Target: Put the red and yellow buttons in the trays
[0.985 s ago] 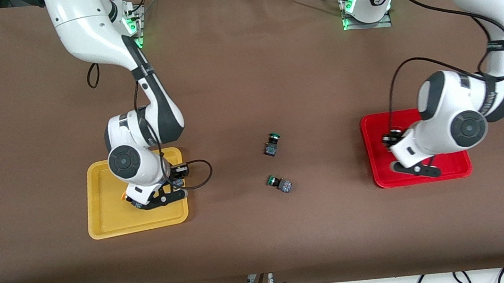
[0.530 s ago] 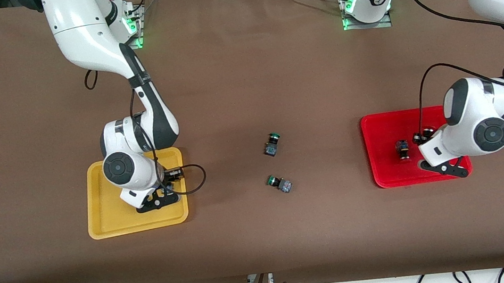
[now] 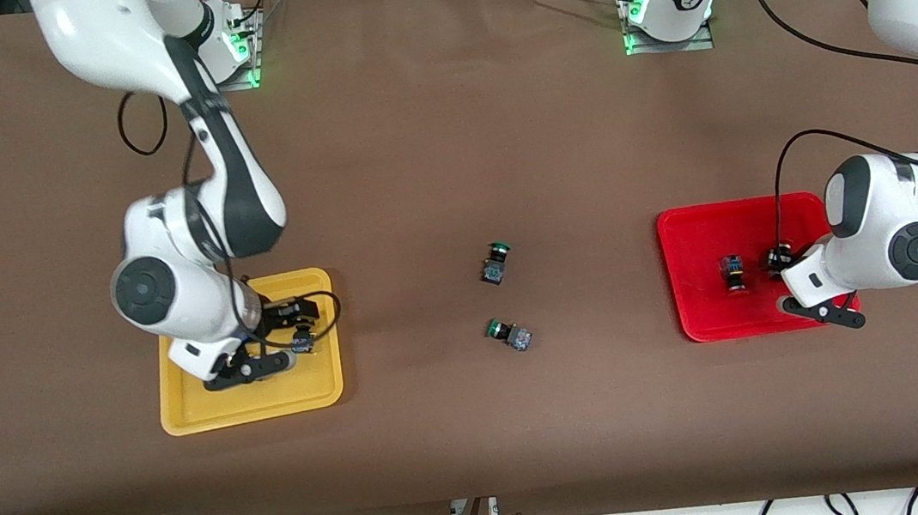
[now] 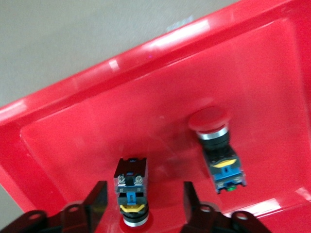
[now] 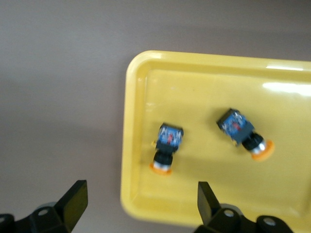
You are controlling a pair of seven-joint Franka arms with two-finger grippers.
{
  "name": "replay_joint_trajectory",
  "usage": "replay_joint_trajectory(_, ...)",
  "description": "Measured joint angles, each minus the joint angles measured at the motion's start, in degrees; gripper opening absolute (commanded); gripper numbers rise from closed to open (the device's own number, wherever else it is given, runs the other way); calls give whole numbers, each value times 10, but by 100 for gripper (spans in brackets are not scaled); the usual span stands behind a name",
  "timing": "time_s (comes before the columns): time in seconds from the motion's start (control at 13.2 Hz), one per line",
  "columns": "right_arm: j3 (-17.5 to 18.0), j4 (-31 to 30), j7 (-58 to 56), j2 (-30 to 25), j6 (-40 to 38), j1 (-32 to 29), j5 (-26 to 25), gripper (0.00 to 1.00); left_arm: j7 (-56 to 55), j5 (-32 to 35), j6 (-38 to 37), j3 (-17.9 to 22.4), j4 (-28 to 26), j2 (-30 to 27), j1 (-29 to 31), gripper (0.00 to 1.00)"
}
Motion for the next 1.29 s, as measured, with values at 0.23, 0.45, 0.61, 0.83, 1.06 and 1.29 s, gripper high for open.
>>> replay_joint_trajectory(0.23, -19, -3, 25, -84, -89, -2, -14, 100, 0, 0, -27, -22, 19, -34, 0, 100)
replay_joint_trajectory(0.45, -23, -23, 60, -165, -154, -2, -71, 100, -3, -18, -100, -37, 62, -112, 0, 100)
replay_joint_trajectory(0.61, -23, -52, 66, -212, -171, -2, -98, 100, -2, -33, -206, -38, 119, -157, 0, 100)
replay_joint_trajectory(0.83, -20, -102, 66, -267, -172, -4, -121, 100, -2, -41, -312, -39, 194, -194, 0, 100)
replay_joint_trajectory(1.06, 69, -116, 67, -283, -172, -85, -135, 100, -40, -75, -310, -12, 185, -218, -12, 100)
replay_joint_trajectory(1.29, 182, -116, 67, -286, -172, -197, -149, 100, -80, -115, -247, 146, 108, -268, -145, 100)
